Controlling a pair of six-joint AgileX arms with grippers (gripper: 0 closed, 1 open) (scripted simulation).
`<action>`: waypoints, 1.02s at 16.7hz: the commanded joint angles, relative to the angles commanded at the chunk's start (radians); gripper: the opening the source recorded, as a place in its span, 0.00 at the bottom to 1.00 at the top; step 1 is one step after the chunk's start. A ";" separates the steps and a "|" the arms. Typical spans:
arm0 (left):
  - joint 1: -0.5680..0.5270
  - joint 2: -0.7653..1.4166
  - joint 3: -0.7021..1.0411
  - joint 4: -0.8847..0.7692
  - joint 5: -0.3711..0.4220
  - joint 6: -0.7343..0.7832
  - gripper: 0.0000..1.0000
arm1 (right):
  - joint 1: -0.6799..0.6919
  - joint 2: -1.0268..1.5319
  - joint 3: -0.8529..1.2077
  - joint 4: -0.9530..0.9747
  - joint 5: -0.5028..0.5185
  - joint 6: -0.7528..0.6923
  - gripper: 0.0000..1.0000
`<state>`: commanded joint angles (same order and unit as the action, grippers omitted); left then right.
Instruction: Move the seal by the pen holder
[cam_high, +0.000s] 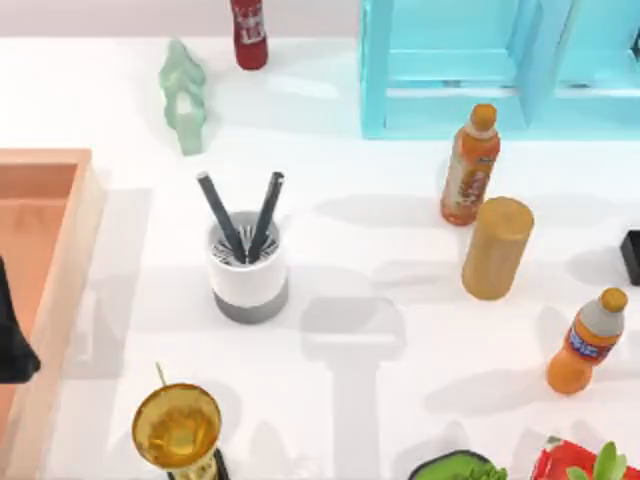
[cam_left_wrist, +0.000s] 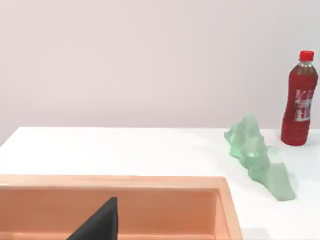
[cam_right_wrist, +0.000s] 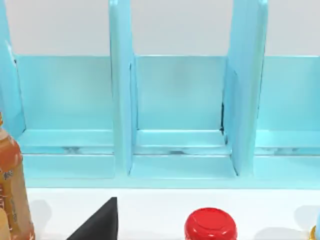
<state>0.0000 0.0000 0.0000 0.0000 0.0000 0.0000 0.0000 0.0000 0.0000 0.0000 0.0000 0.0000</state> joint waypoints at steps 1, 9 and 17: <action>0.000 0.000 0.000 0.000 0.000 0.000 1.00 | 0.000 0.000 0.000 0.000 0.000 0.000 1.00; 0.000 0.000 0.000 0.000 0.000 0.000 1.00 | -0.005 0.294 0.281 -0.233 0.000 -0.002 1.00; 0.000 0.000 0.000 0.000 0.000 0.000 1.00 | -0.017 1.089 1.000 -0.768 0.001 -0.008 1.00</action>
<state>0.0000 0.0000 0.0000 0.0000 0.0000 0.0000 -0.0170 1.0888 1.0001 -0.7681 0.0011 -0.0076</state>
